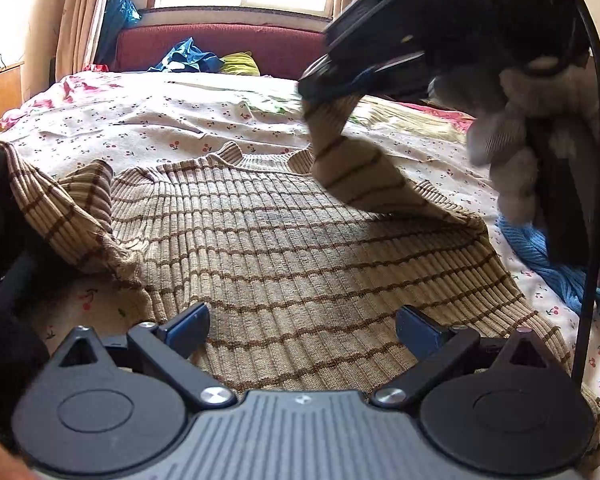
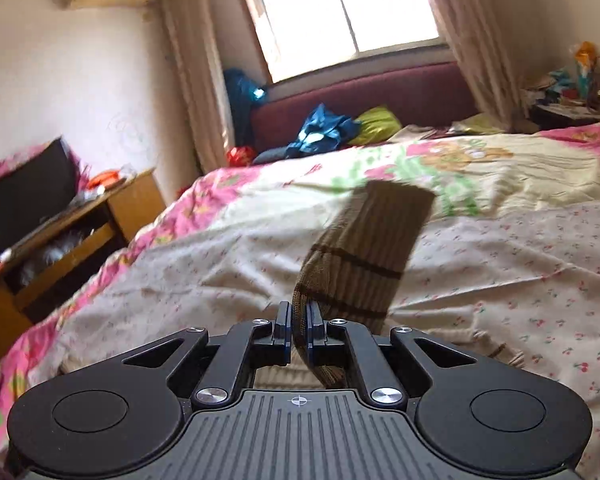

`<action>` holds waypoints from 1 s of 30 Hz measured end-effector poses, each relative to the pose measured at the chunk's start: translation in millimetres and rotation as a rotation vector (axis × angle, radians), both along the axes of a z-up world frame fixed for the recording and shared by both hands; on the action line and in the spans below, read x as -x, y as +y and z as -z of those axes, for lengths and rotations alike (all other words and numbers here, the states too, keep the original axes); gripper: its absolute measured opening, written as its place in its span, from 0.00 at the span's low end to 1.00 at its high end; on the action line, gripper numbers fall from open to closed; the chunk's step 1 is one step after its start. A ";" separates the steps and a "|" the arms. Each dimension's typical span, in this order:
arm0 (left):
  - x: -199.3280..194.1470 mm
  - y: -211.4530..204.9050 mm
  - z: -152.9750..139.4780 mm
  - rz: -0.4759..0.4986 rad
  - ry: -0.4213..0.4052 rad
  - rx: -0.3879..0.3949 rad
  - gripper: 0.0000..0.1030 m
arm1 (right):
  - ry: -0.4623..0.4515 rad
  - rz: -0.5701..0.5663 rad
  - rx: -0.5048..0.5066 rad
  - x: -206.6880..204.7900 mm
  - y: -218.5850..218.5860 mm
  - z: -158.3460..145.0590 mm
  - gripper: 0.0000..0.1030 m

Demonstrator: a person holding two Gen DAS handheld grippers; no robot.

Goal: Fold small clothes

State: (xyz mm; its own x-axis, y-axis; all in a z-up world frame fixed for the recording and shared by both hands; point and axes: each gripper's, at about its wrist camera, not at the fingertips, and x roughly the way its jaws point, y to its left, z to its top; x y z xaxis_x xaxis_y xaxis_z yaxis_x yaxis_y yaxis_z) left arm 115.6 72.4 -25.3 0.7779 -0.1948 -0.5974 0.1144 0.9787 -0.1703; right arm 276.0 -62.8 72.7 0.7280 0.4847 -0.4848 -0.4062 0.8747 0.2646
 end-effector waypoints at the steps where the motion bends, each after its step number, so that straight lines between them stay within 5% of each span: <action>1: 0.1 -0.2 0.0 -0.002 0.001 -0.003 1.00 | 0.052 -0.103 0.041 1.8 19.7 13.8 0.06; 6: -0.3 -1.4 1.3 0.003 0.002 -0.009 1.00 | 0.153 -0.397 0.213 26.5 63.0 53.8 0.10; 12: -3.9 0.7 0.8 -0.012 0.004 -0.007 1.00 | 0.123 -0.181 0.161 23.8 -10.1 34.6 0.15; 18: -10.9 4.5 -16.1 -0.068 -0.041 -0.019 1.00 | 0.102 0.062 0.373 27.9 -72.7 67.8 0.19; 23: -52.6 2.6 -33.0 -0.107 -0.111 -0.108 1.00 | 0.129 0.159 0.274 14.4 -100.0 78.3 0.20; 26: -85.0 -5.3 -18.5 -0.140 -0.052 -0.200 1.00 | 0.127 0.170 0.254 -0.1 -100.6 83.2 0.29; 30: -105.7 -9.7 3.0 -0.172 0.060 -0.283 1.00 | 0.188 0.222 0.353 -18.9 -106.5 105.6 0.26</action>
State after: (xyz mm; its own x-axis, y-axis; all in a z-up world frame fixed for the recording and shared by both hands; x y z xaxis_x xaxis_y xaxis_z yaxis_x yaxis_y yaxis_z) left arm 221.3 62.6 -28.3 0.7468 0.1159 -0.6548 -0.0583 0.9923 0.1092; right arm 294.9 -169.3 -32.9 0.6795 0.1081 -0.7257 -0.1718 0.9850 -0.0141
